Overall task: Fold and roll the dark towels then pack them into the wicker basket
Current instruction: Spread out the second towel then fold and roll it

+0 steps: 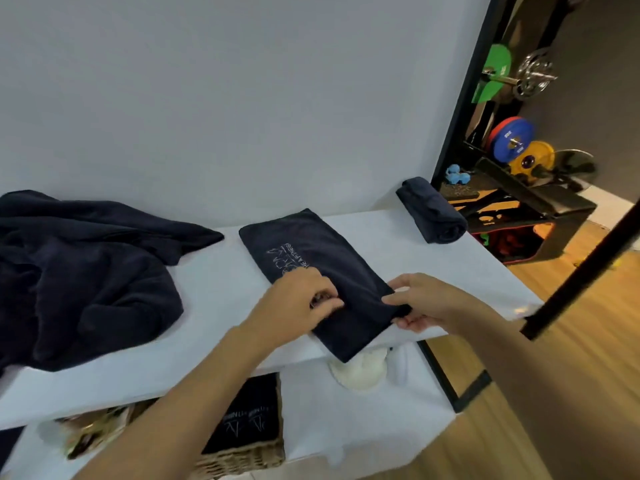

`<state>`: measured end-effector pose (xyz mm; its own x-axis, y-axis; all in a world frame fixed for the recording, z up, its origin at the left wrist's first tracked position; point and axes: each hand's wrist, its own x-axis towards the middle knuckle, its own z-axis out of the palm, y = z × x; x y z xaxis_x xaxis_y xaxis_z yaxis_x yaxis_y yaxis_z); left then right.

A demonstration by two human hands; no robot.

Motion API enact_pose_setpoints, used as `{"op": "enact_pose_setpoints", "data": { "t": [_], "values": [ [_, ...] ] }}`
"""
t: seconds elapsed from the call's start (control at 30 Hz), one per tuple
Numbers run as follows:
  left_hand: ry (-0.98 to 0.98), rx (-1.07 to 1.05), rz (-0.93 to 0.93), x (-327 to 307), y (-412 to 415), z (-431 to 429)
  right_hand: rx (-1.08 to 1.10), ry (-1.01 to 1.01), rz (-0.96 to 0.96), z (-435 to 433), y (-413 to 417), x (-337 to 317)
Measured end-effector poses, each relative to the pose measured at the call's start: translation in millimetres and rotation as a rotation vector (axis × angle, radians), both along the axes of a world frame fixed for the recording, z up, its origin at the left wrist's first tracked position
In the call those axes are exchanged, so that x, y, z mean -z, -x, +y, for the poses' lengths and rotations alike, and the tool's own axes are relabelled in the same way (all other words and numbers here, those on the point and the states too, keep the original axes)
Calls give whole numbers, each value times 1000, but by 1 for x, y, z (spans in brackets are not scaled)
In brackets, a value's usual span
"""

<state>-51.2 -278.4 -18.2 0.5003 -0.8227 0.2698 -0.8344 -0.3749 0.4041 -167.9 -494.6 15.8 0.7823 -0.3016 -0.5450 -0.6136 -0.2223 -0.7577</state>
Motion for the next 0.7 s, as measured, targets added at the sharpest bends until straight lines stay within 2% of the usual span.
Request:
{"op": "enact_pose_setpoints", "data": {
  "t": [0.07,0.17,0.27,0.33,0.4,0.43,0.5,0.53,0.57,0.63,0.7],
  "values": [
    [-92,87,-23,15,39,12,11,-17,-26,6,15,1],
    [-186,78,-318,36,66,29,77,37,-113,4,27,0],
    [-78,38,-492,43,68,28,115,53,-145,0,31,-2],
    [-3,28,-536,40,67,30,64,82,-122,0,35,0],
    [20,-22,-501,35,68,40,-13,150,-93,2,40,7],
    [16,-48,-466,32,70,47,-59,238,-79,4,43,12],
    [-10,-95,-417,29,76,58,-151,609,-81,7,49,23],
    [-25,-113,-411,29,79,60,-171,809,-171,9,52,29],
    [-39,-134,-409,30,82,60,-201,920,-348,14,56,35],
    [-65,-163,-408,28,89,54,-401,970,-651,29,64,45],
    [-68,-180,-378,25,93,47,-596,1163,-701,39,64,61]
  ]
}}
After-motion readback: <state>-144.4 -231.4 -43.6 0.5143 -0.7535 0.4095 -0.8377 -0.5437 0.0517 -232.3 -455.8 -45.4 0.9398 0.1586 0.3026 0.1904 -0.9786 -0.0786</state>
